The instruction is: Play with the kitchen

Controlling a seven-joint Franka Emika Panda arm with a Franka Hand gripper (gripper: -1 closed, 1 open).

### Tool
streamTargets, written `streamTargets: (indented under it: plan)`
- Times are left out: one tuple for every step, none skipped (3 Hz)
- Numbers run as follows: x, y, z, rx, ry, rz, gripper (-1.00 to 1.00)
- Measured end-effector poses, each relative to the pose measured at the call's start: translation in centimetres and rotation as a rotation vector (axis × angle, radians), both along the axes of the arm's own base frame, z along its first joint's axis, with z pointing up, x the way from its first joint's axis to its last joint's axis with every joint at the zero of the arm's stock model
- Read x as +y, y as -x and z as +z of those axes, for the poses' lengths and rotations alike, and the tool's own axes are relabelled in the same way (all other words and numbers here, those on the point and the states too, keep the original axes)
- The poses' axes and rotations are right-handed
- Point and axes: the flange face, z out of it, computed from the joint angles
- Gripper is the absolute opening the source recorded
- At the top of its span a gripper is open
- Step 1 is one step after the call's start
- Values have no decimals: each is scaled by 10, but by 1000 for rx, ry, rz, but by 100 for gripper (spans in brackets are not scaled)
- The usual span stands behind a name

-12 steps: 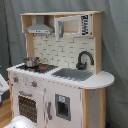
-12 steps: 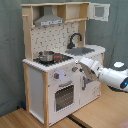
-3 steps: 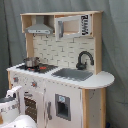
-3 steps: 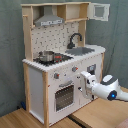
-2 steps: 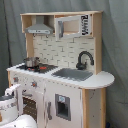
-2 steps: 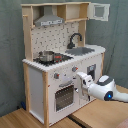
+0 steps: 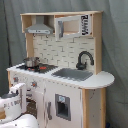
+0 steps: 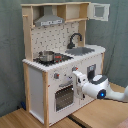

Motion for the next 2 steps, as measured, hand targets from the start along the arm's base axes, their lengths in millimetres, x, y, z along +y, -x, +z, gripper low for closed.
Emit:
streamTargets:
  plan:
    - [0, 0, 0, 0, -1, 0, -100]
    - [10, 8, -1, -23, -37, -16, -100]
